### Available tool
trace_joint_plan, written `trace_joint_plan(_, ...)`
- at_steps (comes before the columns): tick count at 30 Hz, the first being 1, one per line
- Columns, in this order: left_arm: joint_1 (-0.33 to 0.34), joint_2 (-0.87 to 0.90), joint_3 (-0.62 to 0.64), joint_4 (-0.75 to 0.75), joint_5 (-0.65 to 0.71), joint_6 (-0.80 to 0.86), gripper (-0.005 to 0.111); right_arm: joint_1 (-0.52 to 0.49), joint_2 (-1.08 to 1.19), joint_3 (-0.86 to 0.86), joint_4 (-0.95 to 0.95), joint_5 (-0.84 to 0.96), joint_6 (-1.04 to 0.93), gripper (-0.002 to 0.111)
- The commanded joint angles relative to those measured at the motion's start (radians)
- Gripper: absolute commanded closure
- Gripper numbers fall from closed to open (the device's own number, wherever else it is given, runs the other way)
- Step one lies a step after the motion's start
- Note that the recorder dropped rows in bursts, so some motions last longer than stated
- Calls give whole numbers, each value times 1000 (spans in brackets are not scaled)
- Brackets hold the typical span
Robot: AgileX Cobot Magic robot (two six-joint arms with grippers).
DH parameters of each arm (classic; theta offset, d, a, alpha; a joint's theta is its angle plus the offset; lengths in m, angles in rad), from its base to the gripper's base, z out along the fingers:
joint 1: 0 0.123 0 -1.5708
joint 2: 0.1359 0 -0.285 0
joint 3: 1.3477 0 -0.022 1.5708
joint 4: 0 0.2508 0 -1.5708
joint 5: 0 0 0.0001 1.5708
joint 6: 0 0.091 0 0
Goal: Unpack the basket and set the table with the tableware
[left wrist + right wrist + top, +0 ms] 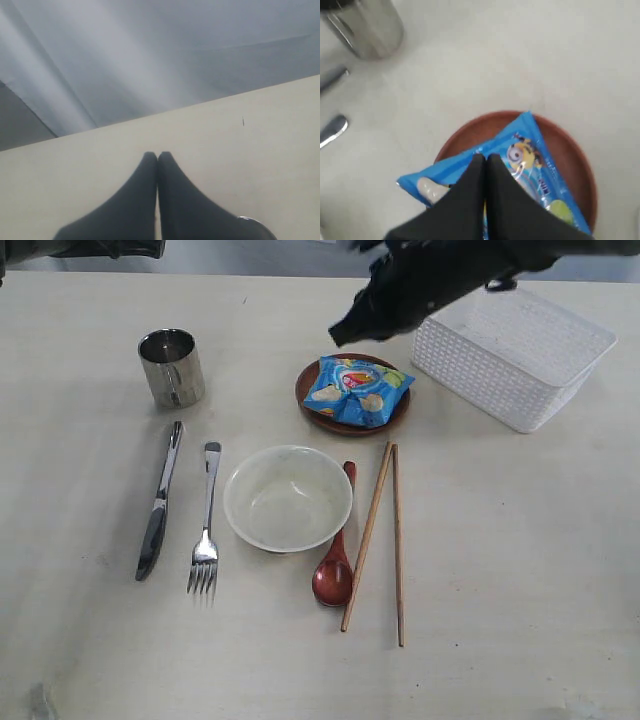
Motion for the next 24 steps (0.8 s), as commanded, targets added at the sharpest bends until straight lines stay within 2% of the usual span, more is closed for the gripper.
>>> trace_joint_plan(1,-3,-4,6,-3,6,-2,107,-16,-147,-2,-66,21,100,109)
trace_joint_plan(6,-3,-4,6,-5,90,-2,107,-72,-230,-2,-224,110,361,109)
trace_joint_plan(10,-3,-4,6,-3,195,-2,107,-107,-233,6,-384,272,615,109)
trace_joint_plan(13,-3,-4,6,-3,237,-2,107,-108,-231,67,-450,331,744,108)
trace_joint_plan(16,-3,-4,6,-3,252,-2,107,-80,-231,170,-450,324,804,108)
trace_joint_plan(20,-3,-4,6,-3,252,-2,107,-10,-231,310,-450,211,833,108)
trace_joint_plan(22,-3,-4,6,-3,252,-2,107,33,-231,371,-437,132,839,101)
trace_joint_plan(24,-3,-4,6,-5,251,-2,107,70,-231,403,-435,86,839,88)
